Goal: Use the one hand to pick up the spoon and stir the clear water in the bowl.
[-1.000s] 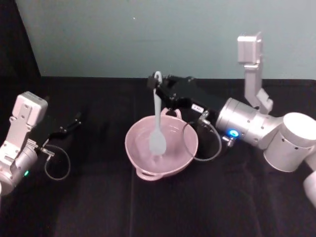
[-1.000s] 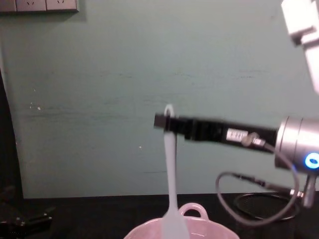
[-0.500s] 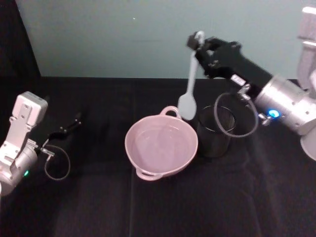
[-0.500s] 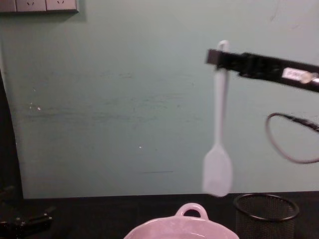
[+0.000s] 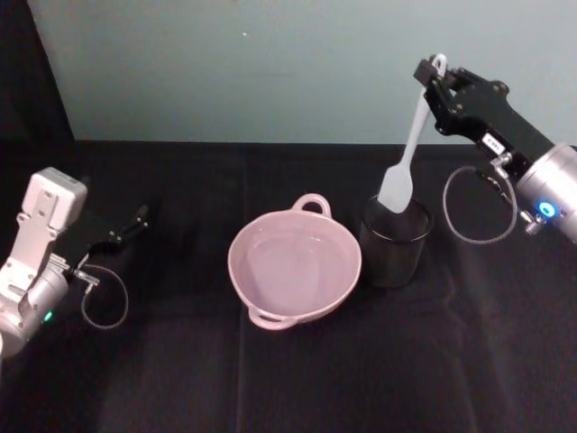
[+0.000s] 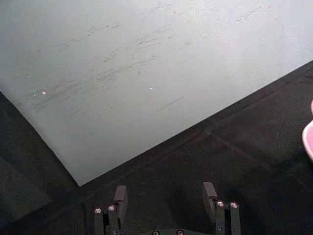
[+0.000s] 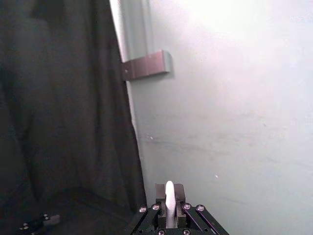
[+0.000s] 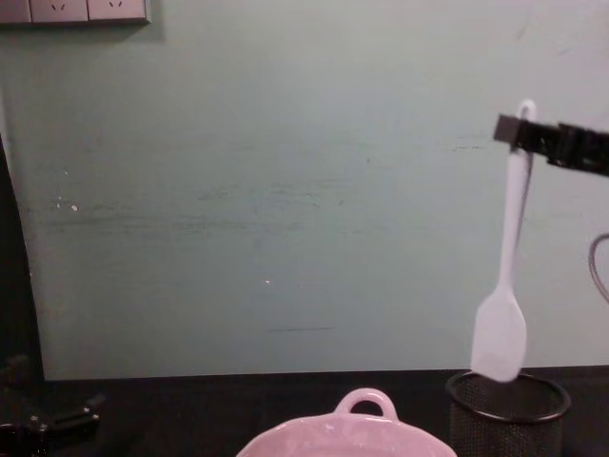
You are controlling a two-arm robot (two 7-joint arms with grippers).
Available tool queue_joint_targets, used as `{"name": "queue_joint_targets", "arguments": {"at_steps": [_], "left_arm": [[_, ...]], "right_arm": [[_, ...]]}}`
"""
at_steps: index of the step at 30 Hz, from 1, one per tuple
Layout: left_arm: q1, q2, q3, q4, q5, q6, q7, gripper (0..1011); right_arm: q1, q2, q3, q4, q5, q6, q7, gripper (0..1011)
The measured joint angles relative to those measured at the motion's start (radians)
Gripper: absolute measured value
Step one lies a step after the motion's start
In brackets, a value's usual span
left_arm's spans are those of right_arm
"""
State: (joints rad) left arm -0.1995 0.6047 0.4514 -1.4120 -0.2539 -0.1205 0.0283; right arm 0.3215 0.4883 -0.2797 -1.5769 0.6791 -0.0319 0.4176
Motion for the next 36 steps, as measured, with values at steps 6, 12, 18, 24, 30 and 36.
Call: {"name": "queue_joint_targets", "arguments": {"at_steps": [6,12,18,24,30,36], "left_arm": [[0.0,0.0,0.0,0.0,0.0,0.0,0.0,1011],[0.0,0.0,0.0,0.0,0.0,0.0,0.0,1011],[0.0,0.0,0.0,0.0,0.0,0.0,0.0,1011],[0.0,0.0,0.0,0.0,0.0,0.0,0.0,1011],[0.0,0.0,0.0,0.0,0.0,0.0,0.0,1011],[0.0,0.0,0.0,0.0,0.0,0.0,0.0,1011]], "right_arm": [[-0.004,-0.021,0.013,0.066,0.01,-0.002,0.0,109],[-0.006,-0.045,0.019,0.14,0.035,-0.002,0.021,109],[-0.005,-0.065,0.021,0.203,0.067,-0.002,0.052,109],[0.001,-0.081,0.023,0.251,0.101,-0.003,0.08,109],[0.008,-0.093,0.023,0.292,0.127,-0.003,0.095,109],[0.01,-0.103,0.028,0.314,0.157,-0.003,0.103,109]]}}
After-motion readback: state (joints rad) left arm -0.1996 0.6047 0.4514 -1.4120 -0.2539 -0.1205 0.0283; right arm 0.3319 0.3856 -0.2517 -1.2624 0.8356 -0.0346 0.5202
